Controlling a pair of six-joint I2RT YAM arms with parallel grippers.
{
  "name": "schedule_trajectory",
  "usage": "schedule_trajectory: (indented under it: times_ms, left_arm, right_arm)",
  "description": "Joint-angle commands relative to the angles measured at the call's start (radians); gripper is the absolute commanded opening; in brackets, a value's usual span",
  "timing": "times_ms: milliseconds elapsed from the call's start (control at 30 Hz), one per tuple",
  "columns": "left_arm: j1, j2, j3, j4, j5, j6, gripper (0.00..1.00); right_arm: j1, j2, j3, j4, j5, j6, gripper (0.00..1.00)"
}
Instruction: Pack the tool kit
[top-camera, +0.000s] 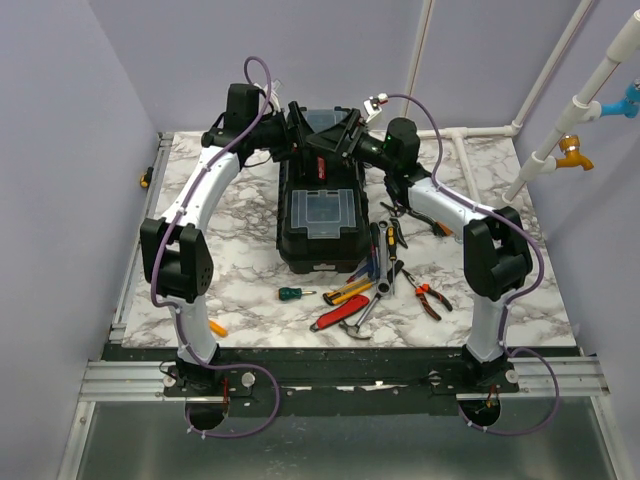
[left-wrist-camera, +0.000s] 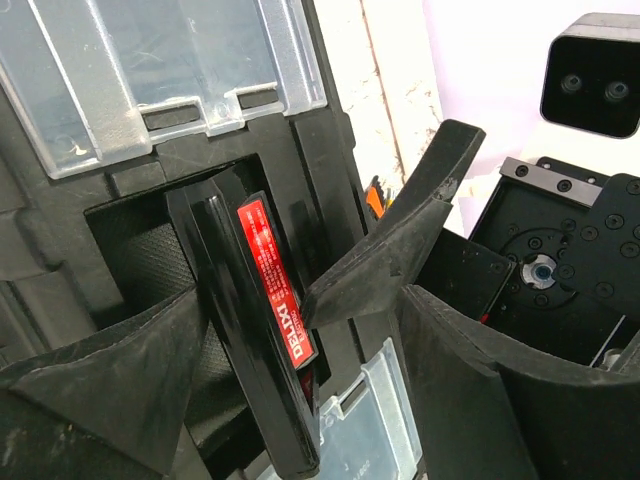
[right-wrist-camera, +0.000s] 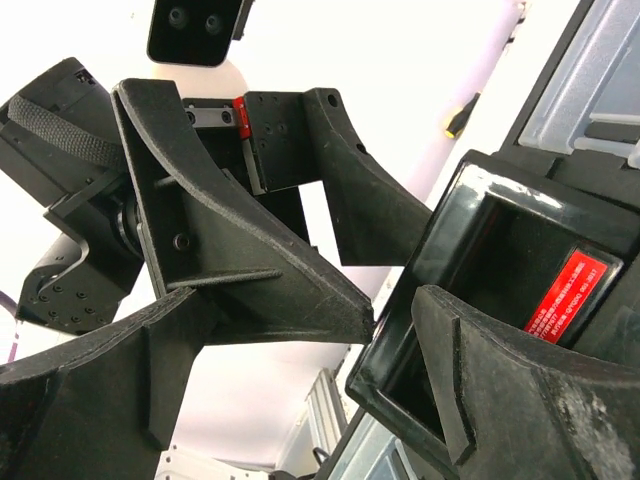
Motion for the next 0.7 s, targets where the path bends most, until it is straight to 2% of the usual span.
schedule_trajectory:
  times_ms: [0, 200, 300, 500, 667]
  left_arm:
    - [-0.043, 0.002, 0.007, 0.010, 0.001, 0.018, 0.74]
    - [-0.044, 0.038, 0.046, -0.005, 0.006, 0.016, 0.70]
    - [-0.044, 0.040, 0.036, -0.002, 0.002, 0.017, 0.62]
    - [-0.043, 0.044, 0.029, -0.001, -0.004, 0.016, 0.36]
    - [-0.043, 0.065, 0.078, -0.049, -0.020, 0.037, 0.03]
  right_arm:
    - [0.040, 0.025, -0.027, 0.039, -0.060, 0.021, 0.96]
    - [0.006, -0.099, -0.126, -0.021, 0.089, -0.027, 0.94]
    - [-0.023, -0.175, -0.187, -0.074, 0.200, -0.062, 0.91]
    - [-0.080, -0.295, -0.252, -0.245, 0.386, -0.133, 0.90]
    - [-0.152, -0.347, -0.328, -0.287, 0.383, -0.148, 0.90]
